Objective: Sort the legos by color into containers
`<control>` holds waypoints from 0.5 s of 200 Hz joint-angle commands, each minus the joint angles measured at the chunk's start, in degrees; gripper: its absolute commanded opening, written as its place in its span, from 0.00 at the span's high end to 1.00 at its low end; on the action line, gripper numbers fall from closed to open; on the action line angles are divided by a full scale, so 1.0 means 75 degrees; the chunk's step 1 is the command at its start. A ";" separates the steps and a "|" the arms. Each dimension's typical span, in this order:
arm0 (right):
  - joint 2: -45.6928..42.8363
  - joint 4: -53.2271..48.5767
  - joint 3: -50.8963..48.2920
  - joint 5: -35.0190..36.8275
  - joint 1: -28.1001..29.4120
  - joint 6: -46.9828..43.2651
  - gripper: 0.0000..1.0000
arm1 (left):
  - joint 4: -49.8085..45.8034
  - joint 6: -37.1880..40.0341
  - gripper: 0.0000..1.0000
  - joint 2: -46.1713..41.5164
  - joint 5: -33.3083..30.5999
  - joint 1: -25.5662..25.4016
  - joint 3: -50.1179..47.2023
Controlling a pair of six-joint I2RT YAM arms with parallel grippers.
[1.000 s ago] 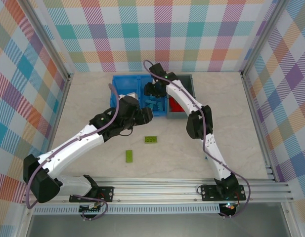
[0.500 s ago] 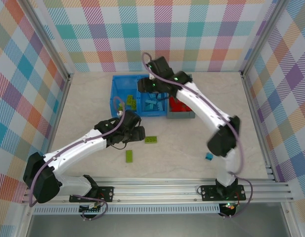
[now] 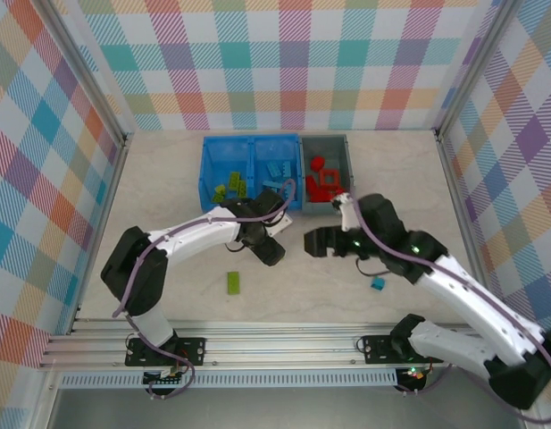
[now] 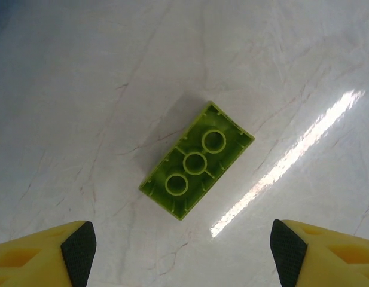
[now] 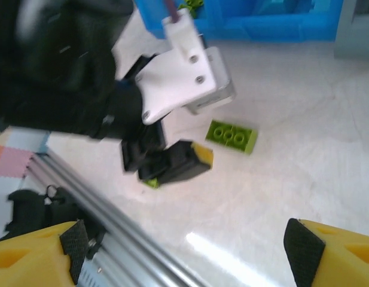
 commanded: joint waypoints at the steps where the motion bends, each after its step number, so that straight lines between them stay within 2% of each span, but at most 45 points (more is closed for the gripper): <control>1: -0.1015 -0.0635 0.0067 -0.0239 0.0042 0.0506 0.12 | -0.0142 0.1528 0.21 0.0439 0.0170 -0.0122 0.0347; 27: -0.1498 -0.1242 0.0247 -0.0046 0.0045 0.0685 0.12 | 0.0037 0.1704 0.20 0.0987 -0.0087 -0.0123 0.0568; 59: -0.1602 -0.1324 0.0312 -0.0049 0.0045 0.0830 0.13 | 0.0318 0.1587 0.24 0.1536 -0.0284 -0.0123 0.0633; 83: -0.1604 -0.1299 0.0312 -0.0049 0.0050 0.0872 0.14 | 0.0529 0.1412 0.37 0.1735 -0.0217 -0.0141 0.0530; 100: -0.1580 -0.1239 0.0323 -0.0096 0.0045 0.0865 0.14 | 0.0636 0.1288 0.53 0.1756 -0.0124 -0.0191 0.0495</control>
